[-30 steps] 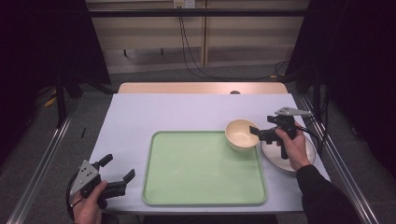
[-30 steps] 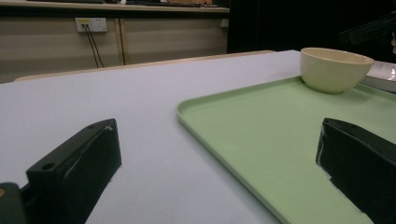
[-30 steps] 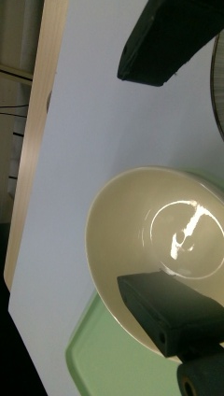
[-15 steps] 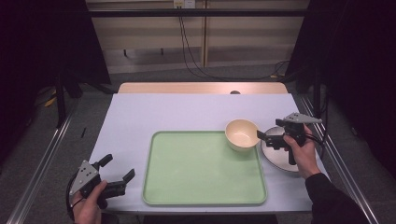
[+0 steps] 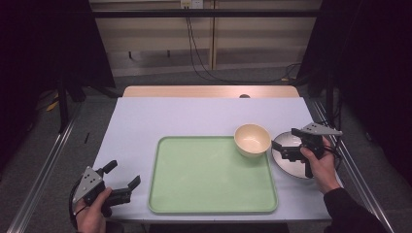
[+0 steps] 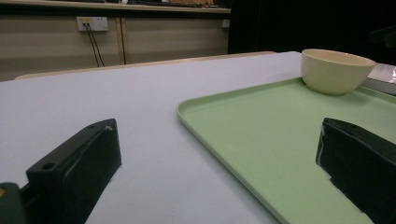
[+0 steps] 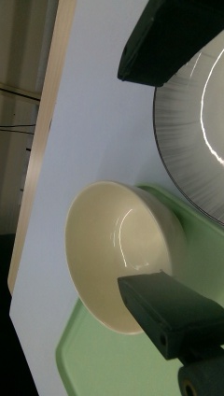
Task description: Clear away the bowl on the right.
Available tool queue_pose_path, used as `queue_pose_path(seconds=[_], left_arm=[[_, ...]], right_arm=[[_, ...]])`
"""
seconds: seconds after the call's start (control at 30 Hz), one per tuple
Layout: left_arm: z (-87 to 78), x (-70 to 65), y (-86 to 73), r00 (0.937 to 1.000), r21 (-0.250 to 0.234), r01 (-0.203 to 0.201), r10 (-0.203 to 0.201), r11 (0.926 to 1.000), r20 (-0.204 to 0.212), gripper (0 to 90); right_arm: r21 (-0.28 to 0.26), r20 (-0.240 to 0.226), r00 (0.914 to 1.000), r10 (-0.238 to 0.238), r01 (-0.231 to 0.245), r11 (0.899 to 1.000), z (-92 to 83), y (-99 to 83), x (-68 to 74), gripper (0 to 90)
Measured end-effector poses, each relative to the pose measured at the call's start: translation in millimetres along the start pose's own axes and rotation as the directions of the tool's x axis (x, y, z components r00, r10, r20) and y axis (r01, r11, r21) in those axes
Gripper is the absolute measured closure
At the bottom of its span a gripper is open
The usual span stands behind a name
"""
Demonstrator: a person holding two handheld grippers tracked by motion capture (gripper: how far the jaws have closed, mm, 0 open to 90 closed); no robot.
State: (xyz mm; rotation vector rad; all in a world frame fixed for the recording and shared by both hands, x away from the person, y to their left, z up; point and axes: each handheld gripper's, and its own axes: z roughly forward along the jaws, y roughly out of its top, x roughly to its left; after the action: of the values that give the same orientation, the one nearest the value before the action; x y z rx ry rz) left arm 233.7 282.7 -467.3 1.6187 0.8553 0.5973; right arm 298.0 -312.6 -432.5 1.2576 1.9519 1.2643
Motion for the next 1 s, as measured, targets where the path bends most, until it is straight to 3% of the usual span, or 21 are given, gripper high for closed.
queue_pose_path(seconds=[1.0], left_arm=[[-0.3,0.6,-0.9,0.9998,-0.001,0.018,-0.018,0.9998,-0.005,0.1]], right_arm=[[-0.031,-0.007,1.0,-0.005,0.005,1.0,-49.6,-27.1,19.3,3.2]])
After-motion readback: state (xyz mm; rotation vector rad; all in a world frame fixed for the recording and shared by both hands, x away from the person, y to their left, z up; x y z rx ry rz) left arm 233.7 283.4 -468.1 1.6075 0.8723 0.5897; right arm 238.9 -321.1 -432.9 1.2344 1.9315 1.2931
